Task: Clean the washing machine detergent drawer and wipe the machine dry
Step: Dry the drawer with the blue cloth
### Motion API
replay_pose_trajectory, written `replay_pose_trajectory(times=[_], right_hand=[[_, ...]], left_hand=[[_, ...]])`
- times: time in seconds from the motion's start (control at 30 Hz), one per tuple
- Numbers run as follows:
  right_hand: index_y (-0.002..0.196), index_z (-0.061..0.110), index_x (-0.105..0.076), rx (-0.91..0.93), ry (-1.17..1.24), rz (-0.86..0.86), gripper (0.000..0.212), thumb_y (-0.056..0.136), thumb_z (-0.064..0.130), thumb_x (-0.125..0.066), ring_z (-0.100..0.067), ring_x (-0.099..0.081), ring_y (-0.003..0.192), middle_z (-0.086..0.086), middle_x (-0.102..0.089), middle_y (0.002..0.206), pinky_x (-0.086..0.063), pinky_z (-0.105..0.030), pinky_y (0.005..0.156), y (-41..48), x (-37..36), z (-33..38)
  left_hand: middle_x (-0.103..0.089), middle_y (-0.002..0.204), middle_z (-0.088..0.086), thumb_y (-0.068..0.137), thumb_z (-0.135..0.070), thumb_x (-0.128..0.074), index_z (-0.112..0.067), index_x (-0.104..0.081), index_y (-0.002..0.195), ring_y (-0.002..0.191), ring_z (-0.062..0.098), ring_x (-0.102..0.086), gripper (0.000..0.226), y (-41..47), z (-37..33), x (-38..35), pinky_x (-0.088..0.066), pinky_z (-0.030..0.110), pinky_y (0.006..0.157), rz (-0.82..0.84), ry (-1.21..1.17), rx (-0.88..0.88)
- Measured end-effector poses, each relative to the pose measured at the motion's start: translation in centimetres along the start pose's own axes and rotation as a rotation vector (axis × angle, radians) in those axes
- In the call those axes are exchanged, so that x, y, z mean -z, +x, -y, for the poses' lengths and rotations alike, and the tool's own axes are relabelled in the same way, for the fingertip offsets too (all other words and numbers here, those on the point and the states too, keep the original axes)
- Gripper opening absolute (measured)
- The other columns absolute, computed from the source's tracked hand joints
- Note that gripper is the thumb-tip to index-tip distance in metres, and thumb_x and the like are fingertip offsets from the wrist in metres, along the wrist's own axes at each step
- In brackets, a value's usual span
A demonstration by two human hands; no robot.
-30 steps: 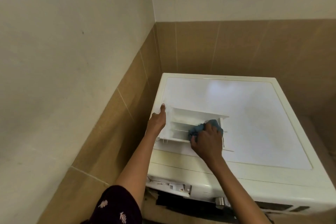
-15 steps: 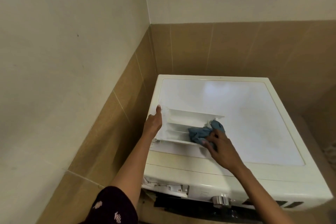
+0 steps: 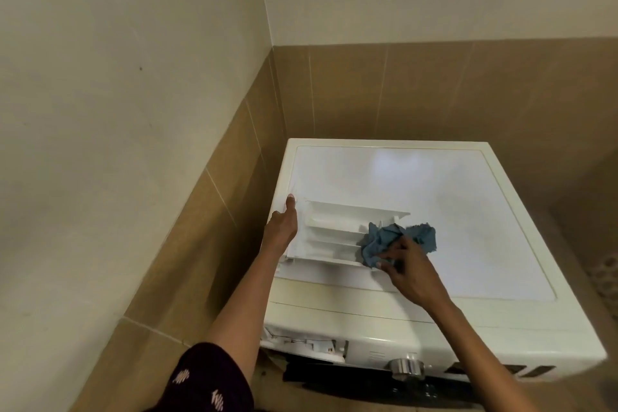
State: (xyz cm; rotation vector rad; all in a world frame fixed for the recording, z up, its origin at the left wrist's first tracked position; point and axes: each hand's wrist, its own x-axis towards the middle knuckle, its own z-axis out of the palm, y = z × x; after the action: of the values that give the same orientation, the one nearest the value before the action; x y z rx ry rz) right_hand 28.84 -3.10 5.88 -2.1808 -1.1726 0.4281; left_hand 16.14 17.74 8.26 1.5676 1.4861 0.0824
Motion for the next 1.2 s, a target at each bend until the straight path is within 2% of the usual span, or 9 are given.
replay_pose_trajectory(times=[0.23,0.33,0.43,0.5,0.63,0.83,0.97,1.13,1.2], right_hand=[[0.099,0.007,-0.073,-0.236,-0.086,-0.034,0.019,0.084,0.005,-0.062,-0.03,-0.062,0.1,-0.01,-0.069,0.104,-0.034,-0.021,0.071,-0.2,3.1,-0.9],[0.107,0.007,-0.069,-0.286,-0.179,-0.27,0.03,0.082,-0.003,-0.057,-0.035,-0.06,0.095,-0.016,-0.066,0.101,-0.033,-0.023,0.072,0.2,3.7,-0.4],[0.099,0.0,-0.068,-0.293,-0.05,-0.488,0.018,0.089,0.003,-0.053,-0.037,-0.06,0.085,-0.021,-0.067,0.093,-0.034,-0.026,0.07,2.1,4.6,0.1],[0.099,0.001,-0.068,-0.278,0.007,-0.437,0.018,0.089,0.007,-0.054,-0.036,-0.061,0.085,-0.021,-0.068,0.093,-0.034,-0.026,0.069,3.8,4.3,0.0],[0.109,0.006,-0.068,-0.253,-0.029,-0.106,0.027,0.085,0.003,-0.057,-0.034,-0.058,0.102,-0.019,-0.06,0.115,-0.038,-0.025,0.076,5.1,1.4,-0.6],[0.102,-0.001,-0.069,-0.416,0.035,-0.129,0.022,0.083,-0.001,-0.057,-0.029,-0.057,0.078,-0.018,-0.066,0.09,-0.034,-0.023,0.066,2.3,1.9,-1.9],[0.102,0.009,-0.072,-0.359,-0.02,-0.278,0.027,0.08,-0.002,-0.06,-0.034,-0.057,0.083,-0.012,-0.054,0.092,-0.036,-0.026,0.07,-0.8,3.5,-0.8],[0.101,0.005,-0.071,-0.427,0.094,0.086,0.022,0.08,0.001,-0.066,-0.017,-0.051,0.082,-0.005,-0.061,0.091,-0.033,-0.018,0.07,-1.5,3.1,0.9],[0.098,0.0,-0.07,-0.465,0.199,0.007,0.02,0.078,0.0,-0.069,-0.019,-0.052,0.083,-0.01,-0.065,0.092,-0.035,-0.021,0.071,-1.4,2.2,0.9]], left_hand=[[-0.039,0.143,0.024,0.092,-0.065,-0.012,0.004,-0.034,0.14,0.131,0.037,-0.04,0.087,-0.2,0.0,0.0,-0.031,0.048,0.109,0.002,0.012,-0.012],[-0.043,0.141,0.022,0.091,-0.067,-0.011,0.002,-0.038,0.138,0.129,0.036,-0.044,0.088,0.0,0.0,0.0,-0.034,0.048,0.109,0.0,0.019,-0.008],[-0.044,0.14,0.021,0.093,-0.062,-0.011,-0.003,-0.038,0.14,0.128,0.035,-0.045,0.08,0.2,0.0,0.0,-0.035,0.047,0.109,0.008,0.043,-0.03],[-0.046,0.139,0.02,0.093,-0.063,-0.011,-0.004,-0.039,0.138,0.126,0.034,-0.046,0.08,0.3,0.0,0.0,-0.036,0.047,0.108,0.004,0.058,-0.035],[-0.047,0.138,0.022,0.092,-0.065,-0.012,0.001,-0.041,0.136,0.126,0.036,-0.047,0.085,0.2,0.1,-0.1,-0.037,0.047,0.106,-0.009,0.061,-0.022],[-0.039,0.145,0.017,0.095,-0.059,-0.013,-0.007,-0.031,0.144,0.13,0.032,-0.042,0.074,-0.5,0.0,-0.3,-0.032,0.042,0.109,-0.003,0.108,-0.075],[-0.036,0.148,0.015,0.093,-0.063,-0.015,-0.005,-0.029,0.144,0.133,0.031,-0.038,0.078,-0.6,0.0,-0.4,-0.03,0.041,0.108,-0.012,0.07,-0.06],[-0.035,0.148,0.015,0.096,-0.059,-0.015,-0.005,-0.028,0.144,0.133,0.031,-0.037,0.074,-0.7,-0.1,-0.3,-0.029,0.041,0.109,-0.004,0.068,-0.069],[-0.034,0.149,0.015,0.097,-0.056,-0.014,-0.007,-0.027,0.145,0.134,0.031,-0.036,0.07,-0.8,-0.1,-0.3,-0.028,0.041,0.109,-0.002,0.079,-0.08]])
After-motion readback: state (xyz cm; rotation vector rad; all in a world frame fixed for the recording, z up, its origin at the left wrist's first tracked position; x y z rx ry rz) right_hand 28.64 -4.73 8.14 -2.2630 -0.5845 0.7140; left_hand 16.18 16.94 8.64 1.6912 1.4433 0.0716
